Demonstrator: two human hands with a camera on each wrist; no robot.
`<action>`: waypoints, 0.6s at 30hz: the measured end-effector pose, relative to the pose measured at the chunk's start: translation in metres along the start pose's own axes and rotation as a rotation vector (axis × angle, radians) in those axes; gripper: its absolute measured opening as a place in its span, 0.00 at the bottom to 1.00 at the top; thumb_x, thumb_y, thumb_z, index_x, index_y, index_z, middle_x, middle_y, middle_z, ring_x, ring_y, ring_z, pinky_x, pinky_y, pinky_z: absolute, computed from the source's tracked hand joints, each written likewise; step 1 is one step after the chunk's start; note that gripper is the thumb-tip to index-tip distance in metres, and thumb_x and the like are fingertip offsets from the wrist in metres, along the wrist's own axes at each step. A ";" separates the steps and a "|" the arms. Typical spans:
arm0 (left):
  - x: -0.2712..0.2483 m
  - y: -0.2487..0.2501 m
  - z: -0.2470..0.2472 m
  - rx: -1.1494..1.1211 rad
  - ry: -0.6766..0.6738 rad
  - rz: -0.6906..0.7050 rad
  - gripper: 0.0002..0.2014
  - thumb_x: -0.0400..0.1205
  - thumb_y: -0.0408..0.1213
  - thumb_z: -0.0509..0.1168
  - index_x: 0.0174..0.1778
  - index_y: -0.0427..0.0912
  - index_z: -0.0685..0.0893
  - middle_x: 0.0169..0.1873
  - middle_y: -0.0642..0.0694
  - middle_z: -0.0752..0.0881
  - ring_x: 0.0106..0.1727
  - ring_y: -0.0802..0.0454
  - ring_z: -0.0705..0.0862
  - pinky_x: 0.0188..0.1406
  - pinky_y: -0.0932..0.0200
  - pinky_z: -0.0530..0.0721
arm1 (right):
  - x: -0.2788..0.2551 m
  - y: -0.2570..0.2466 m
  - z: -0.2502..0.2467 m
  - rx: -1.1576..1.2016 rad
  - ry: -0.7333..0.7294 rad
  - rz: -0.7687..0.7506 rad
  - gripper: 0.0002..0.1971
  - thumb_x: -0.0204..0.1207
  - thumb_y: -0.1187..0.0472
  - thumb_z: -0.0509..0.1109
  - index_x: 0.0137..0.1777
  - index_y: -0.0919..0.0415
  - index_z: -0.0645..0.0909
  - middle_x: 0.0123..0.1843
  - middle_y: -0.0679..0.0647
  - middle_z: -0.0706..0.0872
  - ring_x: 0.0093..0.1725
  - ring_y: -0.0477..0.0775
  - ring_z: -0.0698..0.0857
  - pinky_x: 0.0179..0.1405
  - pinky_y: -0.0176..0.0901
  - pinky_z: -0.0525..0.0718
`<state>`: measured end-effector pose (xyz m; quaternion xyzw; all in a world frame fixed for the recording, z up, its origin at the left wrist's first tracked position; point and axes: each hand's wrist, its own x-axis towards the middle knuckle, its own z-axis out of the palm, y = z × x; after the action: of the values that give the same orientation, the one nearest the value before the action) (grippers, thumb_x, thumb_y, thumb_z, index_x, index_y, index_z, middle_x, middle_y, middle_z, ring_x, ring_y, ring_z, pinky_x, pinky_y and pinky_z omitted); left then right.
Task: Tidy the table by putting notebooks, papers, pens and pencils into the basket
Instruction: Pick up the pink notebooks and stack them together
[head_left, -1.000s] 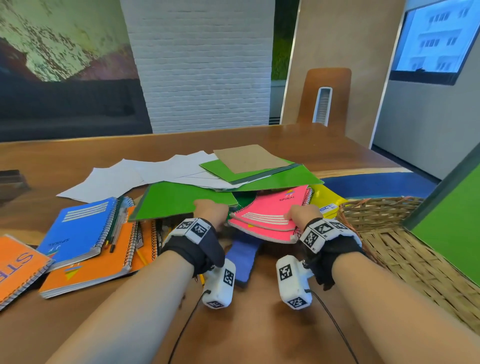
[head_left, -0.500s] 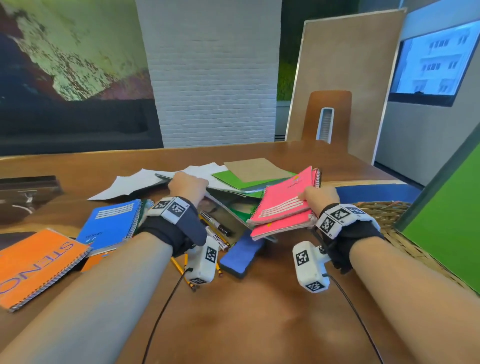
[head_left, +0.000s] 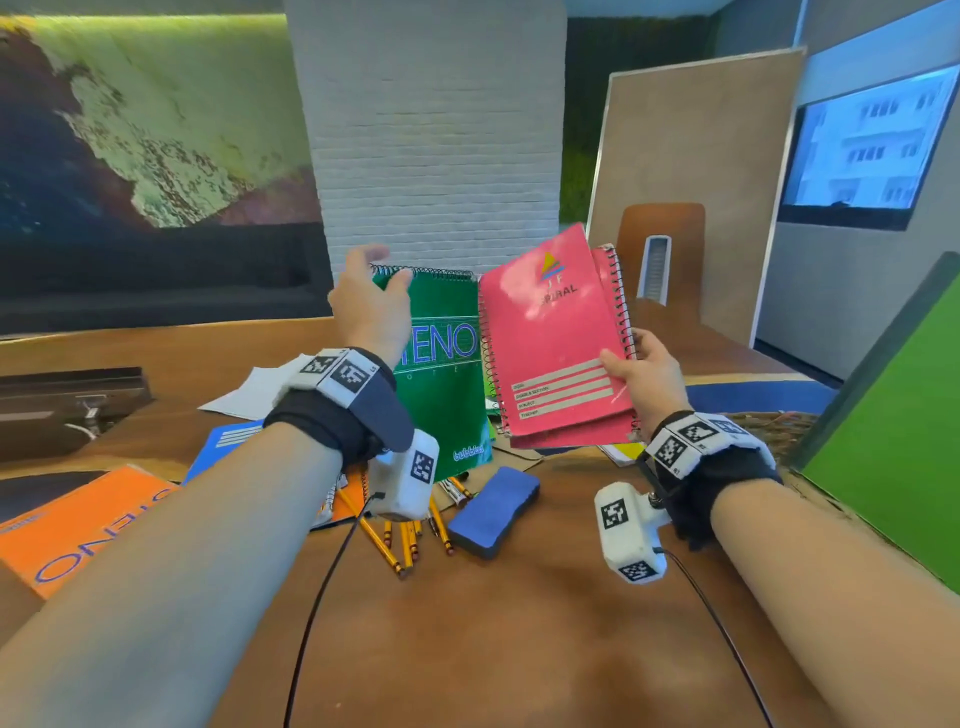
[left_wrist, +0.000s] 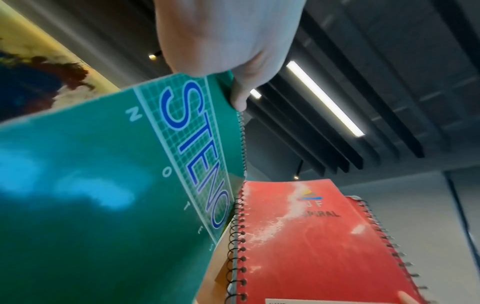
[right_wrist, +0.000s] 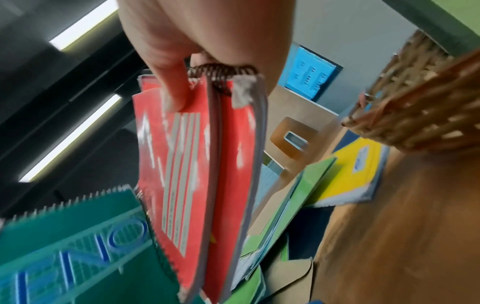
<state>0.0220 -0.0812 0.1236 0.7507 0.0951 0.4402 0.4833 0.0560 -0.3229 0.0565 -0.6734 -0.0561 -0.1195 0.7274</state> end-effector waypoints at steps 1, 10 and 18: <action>-0.001 -0.005 0.000 -0.010 0.003 -0.016 0.13 0.82 0.38 0.66 0.63 0.44 0.80 0.64 0.48 0.81 0.69 0.49 0.73 0.55 0.66 0.65 | 0.000 0.002 -0.002 0.048 -0.029 0.025 0.09 0.79 0.71 0.66 0.52 0.57 0.76 0.45 0.55 0.85 0.37 0.55 0.86 0.42 0.51 0.88; -0.007 -0.052 -0.004 -0.108 0.051 -0.119 0.07 0.76 0.39 0.73 0.47 0.46 0.85 0.45 0.45 0.85 0.49 0.43 0.83 0.53 0.48 0.81 | 0.002 0.021 -0.026 0.256 -0.200 0.131 0.09 0.75 0.70 0.67 0.48 0.54 0.79 0.39 0.58 0.86 0.31 0.56 0.88 0.42 0.56 0.86; -0.014 -0.031 0.013 -0.583 -0.212 -0.377 0.03 0.81 0.29 0.67 0.43 0.40 0.81 0.27 0.47 0.85 0.20 0.61 0.82 0.21 0.67 0.80 | -0.003 0.022 0.016 0.332 -0.235 0.139 0.08 0.78 0.69 0.65 0.48 0.54 0.77 0.33 0.53 0.87 0.28 0.52 0.87 0.34 0.53 0.88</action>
<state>0.0319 -0.0816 0.0883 0.5921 0.0519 0.2718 0.7569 0.0600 -0.3056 0.0359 -0.5559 -0.1127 0.0212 0.8233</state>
